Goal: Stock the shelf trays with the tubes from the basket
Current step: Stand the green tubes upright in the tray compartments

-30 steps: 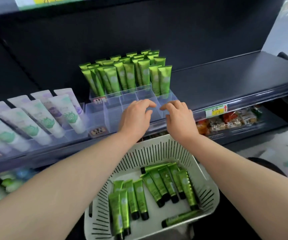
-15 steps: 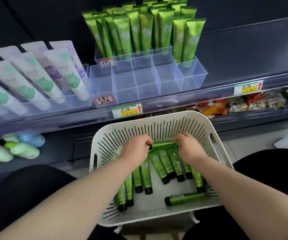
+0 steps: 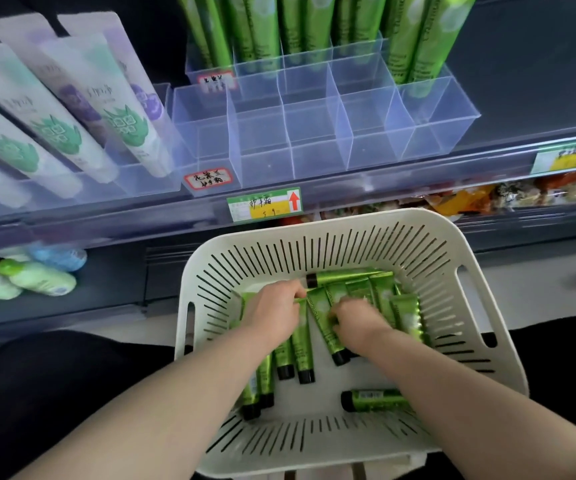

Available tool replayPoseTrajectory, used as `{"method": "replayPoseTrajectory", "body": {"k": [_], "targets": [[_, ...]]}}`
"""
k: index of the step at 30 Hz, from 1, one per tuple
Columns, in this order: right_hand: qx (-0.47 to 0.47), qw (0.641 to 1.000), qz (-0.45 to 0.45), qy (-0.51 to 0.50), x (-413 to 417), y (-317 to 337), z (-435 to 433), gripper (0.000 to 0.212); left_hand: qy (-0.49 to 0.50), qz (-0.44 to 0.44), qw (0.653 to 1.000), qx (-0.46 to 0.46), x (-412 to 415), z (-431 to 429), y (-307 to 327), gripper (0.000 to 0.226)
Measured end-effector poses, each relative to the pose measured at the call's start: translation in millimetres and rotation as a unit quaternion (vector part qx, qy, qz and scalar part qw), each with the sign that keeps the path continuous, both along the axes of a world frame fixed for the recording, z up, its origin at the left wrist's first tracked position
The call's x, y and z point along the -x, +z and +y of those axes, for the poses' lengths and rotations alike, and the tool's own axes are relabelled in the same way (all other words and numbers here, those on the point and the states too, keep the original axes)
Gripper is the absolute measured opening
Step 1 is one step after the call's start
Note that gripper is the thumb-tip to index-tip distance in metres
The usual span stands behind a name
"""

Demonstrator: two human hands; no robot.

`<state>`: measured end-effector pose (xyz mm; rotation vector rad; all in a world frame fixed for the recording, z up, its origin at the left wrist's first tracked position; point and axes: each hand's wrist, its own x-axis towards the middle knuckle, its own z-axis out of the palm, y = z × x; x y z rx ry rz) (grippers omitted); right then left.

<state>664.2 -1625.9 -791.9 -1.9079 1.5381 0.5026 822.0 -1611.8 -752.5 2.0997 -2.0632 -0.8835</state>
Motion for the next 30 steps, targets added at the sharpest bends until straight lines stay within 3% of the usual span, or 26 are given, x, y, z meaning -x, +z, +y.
{"method": "replayPoseTrajectory", "body": {"k": [2,7,15,20,25,28,30], "targets": [[-0.024,1.0,-0.017,-0.01,-5,0,8,0.032,0.006,0.002,1.0,-0.008,-1,-1,-2,0.024],[0.077,0.994,-0.017,-0.078,-1,4,-5,0.047,0.018,0.002,1.0,-0.007,-2,-6,-4,0.025],[-0.016,0.985,-0.013,-0.173,-9,-9,3,0.073,0.016,0.004,1.0,-0.018,-6,-7,-12,0.024],[-0.039,0.986,0.001,-0.162,-13,-4,2,0.09,0.013,-0.003,0.999,-0.031,-6,-7,-13,0.023],[-0.03,0.995,0.04,-0.082,8,18,-2,0.067,-0.003,-0.029,0.999,-0.04,-1,-9,-11,0.026],[0.0,0.995,0.002,-0.102,24,31,-9,0.033,-0.027,-0.068,0.995,-0.063,8,-14,-13,0.033],[0.025,0.993,-0.025,-0.116,31,37,-11,0.024,-0.049,-0.102,0.991,-0.078,16,-18,-15,0.037]]}}
